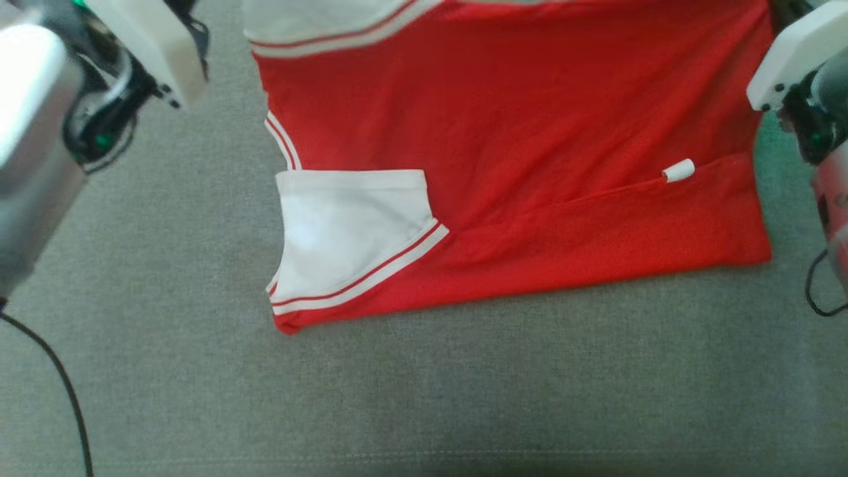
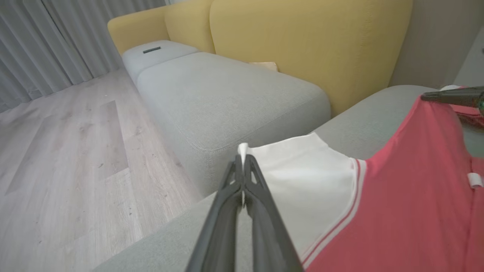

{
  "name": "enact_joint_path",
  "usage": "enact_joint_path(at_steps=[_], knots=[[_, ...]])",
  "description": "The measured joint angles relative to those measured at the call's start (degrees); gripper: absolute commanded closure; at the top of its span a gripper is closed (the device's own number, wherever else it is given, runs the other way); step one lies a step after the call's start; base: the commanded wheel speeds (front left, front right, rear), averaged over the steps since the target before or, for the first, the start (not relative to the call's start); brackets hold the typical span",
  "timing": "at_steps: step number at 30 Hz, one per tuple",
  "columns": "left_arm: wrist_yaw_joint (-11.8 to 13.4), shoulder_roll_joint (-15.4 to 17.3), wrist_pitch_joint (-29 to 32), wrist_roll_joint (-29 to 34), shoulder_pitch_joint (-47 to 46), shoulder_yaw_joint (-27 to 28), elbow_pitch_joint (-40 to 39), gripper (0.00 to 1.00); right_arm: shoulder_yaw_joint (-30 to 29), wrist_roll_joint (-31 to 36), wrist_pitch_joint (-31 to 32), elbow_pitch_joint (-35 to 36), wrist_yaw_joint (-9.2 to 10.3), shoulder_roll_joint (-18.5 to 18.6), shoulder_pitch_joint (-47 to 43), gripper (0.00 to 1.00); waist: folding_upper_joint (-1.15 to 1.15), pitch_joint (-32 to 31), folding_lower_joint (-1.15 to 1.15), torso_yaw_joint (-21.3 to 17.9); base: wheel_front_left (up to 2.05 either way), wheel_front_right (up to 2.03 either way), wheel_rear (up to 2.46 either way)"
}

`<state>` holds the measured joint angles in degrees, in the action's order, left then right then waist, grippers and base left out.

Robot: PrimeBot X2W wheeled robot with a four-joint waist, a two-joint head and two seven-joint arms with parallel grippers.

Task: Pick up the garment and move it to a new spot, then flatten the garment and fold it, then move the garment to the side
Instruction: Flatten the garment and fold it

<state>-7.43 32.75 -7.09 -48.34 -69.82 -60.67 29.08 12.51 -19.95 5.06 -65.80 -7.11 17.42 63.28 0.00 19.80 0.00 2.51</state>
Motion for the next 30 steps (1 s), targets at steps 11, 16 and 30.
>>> enact_joint_path(at_steps=[11, 16, 30], knots=[[0.0, 2.8, 2.0, -5.8, 10.1, -4.0, -9.6, 1.00, 5.3, -7.3, -0.7, 5.6, 0.00, 4.8, -9.8, 1.00, 0.00, -3.7, 0.00, 2.4, 0.00, 0.00, 0.00], [2.8, 6.6, 2.5, -6.3, 15.1, -5.6, -17.5, 1.00, 6.9, -10.6, -1.1, 9.8, 0.00, 6.8, -16.4, 1.00, 0.00, -5.2, 0.00, 4.0, 0.00, 0.00, 0.00], [10.8, 8.6, 0.3, -7.3, 27.8, -9.0, -26.6, 0.11, 5.7, -14.3, -0.5, 18.1, 0.00, 9.4, -30.3, 0.00, 0.00, -6.8, 0.00, 6.0, 0.00, 0.00, 0.00]])
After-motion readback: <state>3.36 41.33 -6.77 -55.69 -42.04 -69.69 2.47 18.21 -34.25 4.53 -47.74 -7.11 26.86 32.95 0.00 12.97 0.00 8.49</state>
